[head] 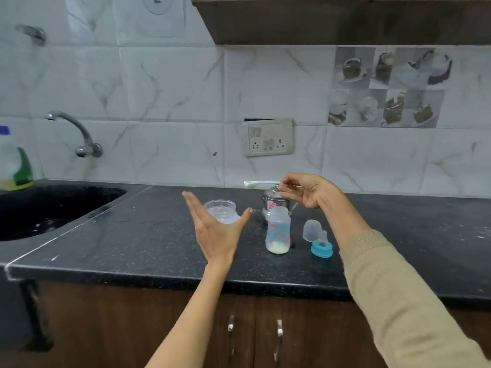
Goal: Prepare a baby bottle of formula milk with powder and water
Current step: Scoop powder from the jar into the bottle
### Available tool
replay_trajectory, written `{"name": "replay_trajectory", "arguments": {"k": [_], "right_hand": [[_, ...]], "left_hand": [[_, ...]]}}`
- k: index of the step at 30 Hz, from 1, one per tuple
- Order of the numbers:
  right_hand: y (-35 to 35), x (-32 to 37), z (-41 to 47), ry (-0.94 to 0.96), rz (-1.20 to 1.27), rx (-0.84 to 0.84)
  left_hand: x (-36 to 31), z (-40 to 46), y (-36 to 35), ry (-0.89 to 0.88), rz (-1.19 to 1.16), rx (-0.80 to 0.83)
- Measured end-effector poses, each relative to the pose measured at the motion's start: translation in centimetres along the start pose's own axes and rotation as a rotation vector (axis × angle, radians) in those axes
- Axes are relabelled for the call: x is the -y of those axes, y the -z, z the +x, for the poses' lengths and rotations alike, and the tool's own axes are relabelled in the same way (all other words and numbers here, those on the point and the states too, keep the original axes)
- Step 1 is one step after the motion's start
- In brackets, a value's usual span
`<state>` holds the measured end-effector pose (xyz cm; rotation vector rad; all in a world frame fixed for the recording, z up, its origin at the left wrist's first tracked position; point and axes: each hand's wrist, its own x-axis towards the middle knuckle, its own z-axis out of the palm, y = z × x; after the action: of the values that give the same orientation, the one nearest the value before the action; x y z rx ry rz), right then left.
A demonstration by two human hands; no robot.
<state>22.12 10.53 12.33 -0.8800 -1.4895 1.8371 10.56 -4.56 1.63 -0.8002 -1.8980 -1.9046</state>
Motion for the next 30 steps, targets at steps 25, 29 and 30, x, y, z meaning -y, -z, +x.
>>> {"name": "replay_trajectory", "arguments": {"k": [25,29,30], "right_hand": [[-9.8,-3.9,2.2,-0.008,-0.42,0.042],[-9.6,-4.1,2.2,-0.017,-0.388,0.051],[-9.5,-4.2,2.2,-0.023,-0.379,0.054]], "left_hand": [[6.2,1.2,2.9,0.24,0.25,0.499],[6.1,1.1,3.1,0.23,0.229,0.501],[6.1,1.1,3.1,0.231,0.218,0.502]]}}
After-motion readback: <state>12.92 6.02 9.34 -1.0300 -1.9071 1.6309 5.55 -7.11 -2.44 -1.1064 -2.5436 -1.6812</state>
